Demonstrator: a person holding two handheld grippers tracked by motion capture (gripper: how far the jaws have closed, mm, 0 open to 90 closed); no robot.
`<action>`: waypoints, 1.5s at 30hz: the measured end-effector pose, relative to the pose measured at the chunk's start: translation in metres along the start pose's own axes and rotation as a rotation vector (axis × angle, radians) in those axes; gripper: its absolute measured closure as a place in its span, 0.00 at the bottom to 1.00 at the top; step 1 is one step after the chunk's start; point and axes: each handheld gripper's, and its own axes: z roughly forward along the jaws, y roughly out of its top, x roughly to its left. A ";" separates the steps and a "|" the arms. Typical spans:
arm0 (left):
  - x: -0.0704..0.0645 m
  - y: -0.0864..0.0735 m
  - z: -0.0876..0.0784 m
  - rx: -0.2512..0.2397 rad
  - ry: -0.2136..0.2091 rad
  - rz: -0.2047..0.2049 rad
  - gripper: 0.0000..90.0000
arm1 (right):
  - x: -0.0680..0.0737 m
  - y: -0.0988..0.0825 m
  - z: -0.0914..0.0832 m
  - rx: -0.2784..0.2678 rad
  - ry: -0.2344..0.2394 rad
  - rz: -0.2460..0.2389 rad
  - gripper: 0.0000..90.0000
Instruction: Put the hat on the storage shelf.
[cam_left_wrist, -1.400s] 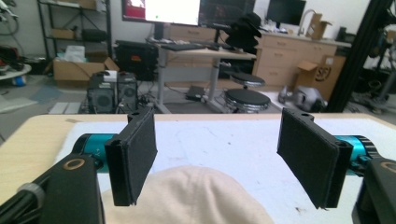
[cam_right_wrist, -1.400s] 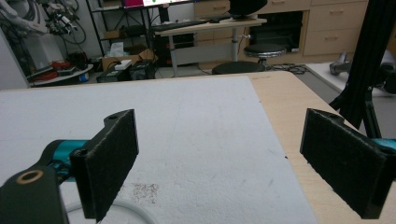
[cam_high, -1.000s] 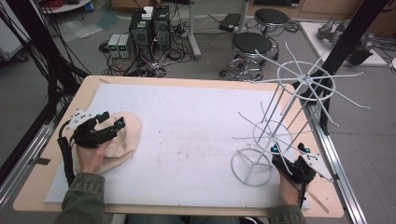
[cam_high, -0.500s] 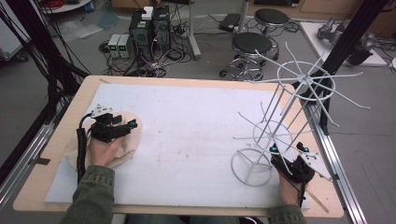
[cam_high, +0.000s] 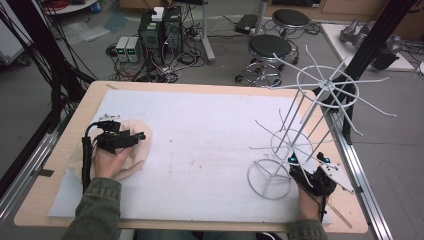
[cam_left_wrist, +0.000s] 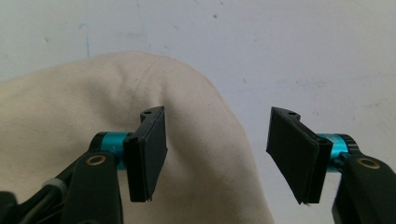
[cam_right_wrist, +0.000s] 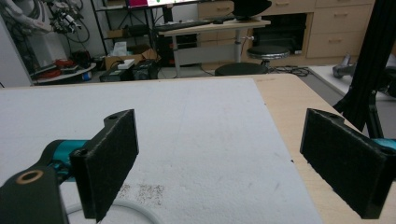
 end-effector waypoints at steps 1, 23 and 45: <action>-0.001 0.000 0.003 0.015 -0.005 -0.009 0.44 | -0.001 0.000 0.000 0.004 0.001 -0.002 0.12; -0.010 -0.022 0.022 0.096 0.066 -0.011 0.46 | 0.000 0.000 0.000 0.005 0.001 -0.002 0.12; -0.010 -0.031 0.021 -0.035 0.012 -0.055 0.89 | 0.000 0.000 -0.001 -0.003 0.010 0.009 0.12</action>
